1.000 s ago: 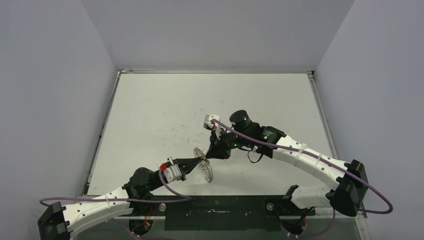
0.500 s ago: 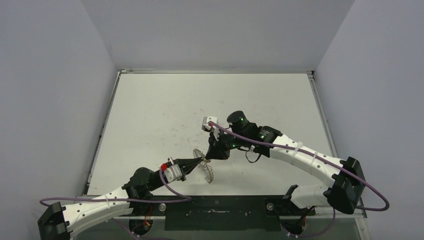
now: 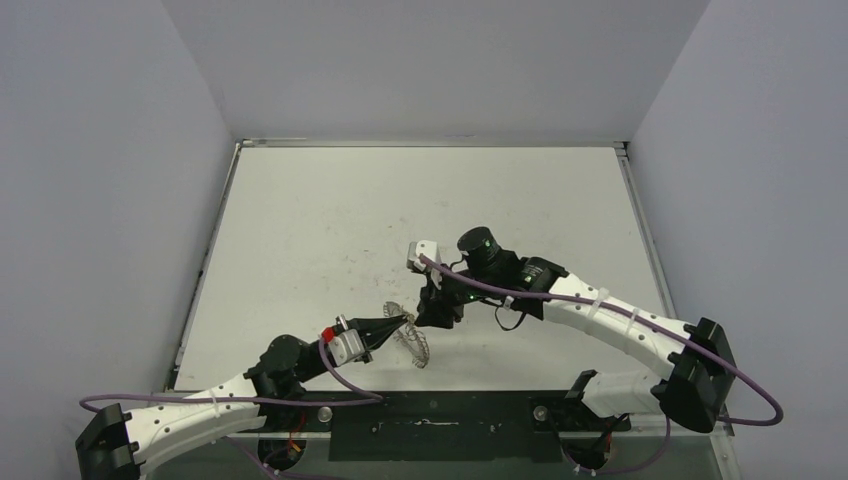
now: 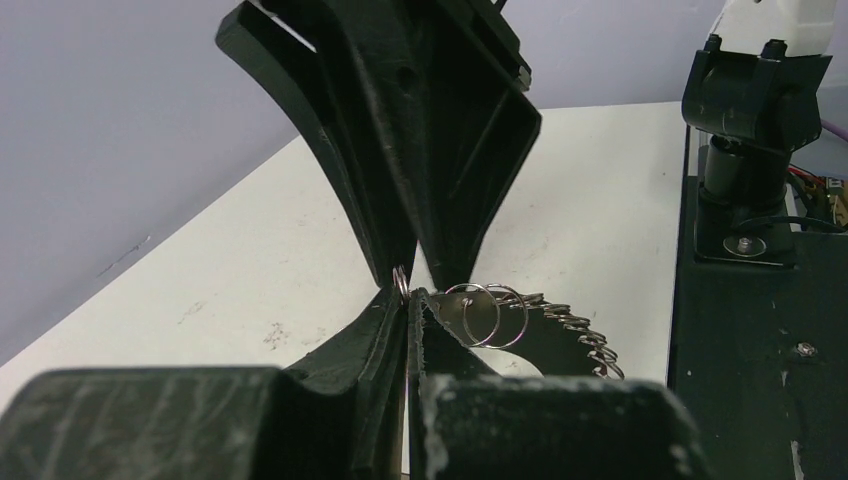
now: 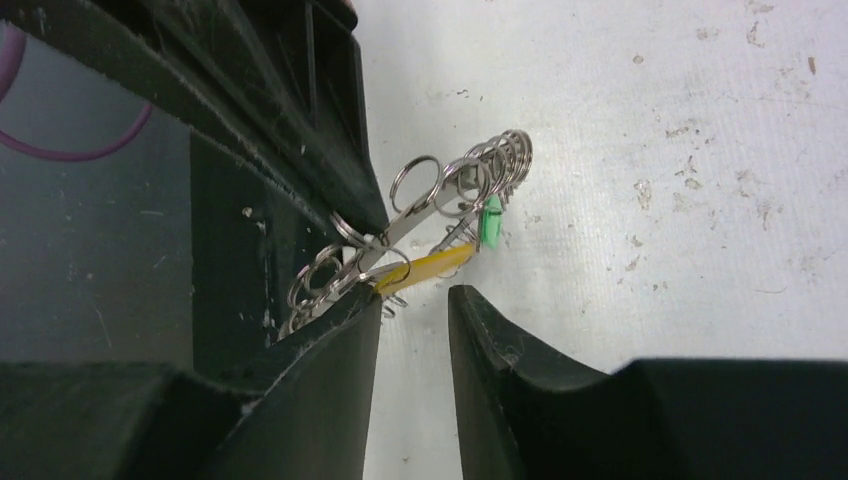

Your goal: Put the keys on the keyring

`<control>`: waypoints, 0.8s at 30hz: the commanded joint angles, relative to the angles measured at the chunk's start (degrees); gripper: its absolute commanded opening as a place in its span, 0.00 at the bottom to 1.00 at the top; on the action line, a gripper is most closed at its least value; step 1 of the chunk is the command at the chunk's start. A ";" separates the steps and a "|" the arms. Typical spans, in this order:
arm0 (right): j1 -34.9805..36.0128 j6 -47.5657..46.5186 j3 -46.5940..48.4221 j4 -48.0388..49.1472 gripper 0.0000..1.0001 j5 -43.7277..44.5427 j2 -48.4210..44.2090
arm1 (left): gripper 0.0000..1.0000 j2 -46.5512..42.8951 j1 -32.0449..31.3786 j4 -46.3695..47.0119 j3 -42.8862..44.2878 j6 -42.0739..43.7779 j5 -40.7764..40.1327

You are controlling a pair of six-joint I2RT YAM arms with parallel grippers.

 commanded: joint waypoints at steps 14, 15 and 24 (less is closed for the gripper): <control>0.29 -12.05 -2.72 10.87 0.44 -9.30 -5.72 | 0.00 -0.53 -0.07 5.52 1.46 -0.32 1.31; 0.28 -12.31 -2.68 11.00 0.43 -9.83 -5.27 | 0.00 -0.48 -0.07 5.52 1.43 -0.36 1.41; 0.39 -13.28 -1.98 12.77 0.35 -13.06 -2.28 | 0.00 -0.37 -0.07 5.49 1.59 -0.75 1.87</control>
